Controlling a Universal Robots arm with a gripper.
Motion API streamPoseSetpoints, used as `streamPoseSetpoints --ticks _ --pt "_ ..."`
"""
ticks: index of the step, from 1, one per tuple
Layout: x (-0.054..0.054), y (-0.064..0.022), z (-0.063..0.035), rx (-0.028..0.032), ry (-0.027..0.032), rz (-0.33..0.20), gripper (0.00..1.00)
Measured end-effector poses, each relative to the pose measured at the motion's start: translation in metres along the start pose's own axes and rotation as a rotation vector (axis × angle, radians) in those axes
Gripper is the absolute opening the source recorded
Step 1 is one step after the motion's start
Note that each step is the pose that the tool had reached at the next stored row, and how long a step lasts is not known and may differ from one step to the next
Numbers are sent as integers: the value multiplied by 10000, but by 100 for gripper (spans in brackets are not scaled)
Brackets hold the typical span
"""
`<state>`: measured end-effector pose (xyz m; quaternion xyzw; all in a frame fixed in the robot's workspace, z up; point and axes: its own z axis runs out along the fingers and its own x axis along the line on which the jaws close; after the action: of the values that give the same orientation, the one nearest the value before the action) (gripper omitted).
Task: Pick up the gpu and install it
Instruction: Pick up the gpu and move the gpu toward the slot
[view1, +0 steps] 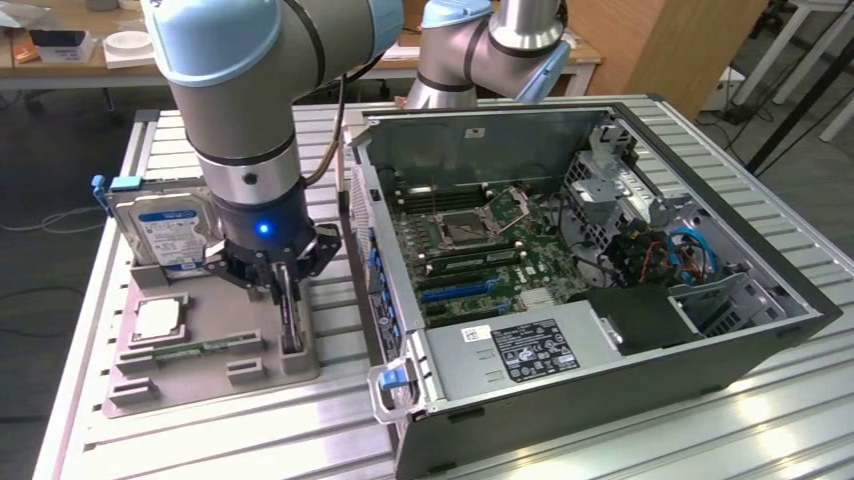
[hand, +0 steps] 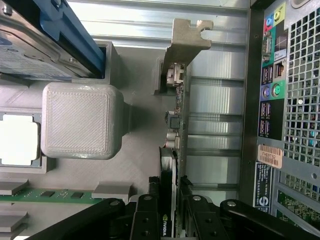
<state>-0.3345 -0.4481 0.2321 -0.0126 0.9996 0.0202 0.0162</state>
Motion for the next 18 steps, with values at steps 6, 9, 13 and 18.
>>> streamPoseSetpoints --ticks 6,9,13,18 --pt "0 0 -3 0 -1 0 26" --pt "-1 2 -51 0 -1 0 26" --pt "-6 8 -191 0 3 0 26" --pt "-13 16 -399 0 15 1 26"
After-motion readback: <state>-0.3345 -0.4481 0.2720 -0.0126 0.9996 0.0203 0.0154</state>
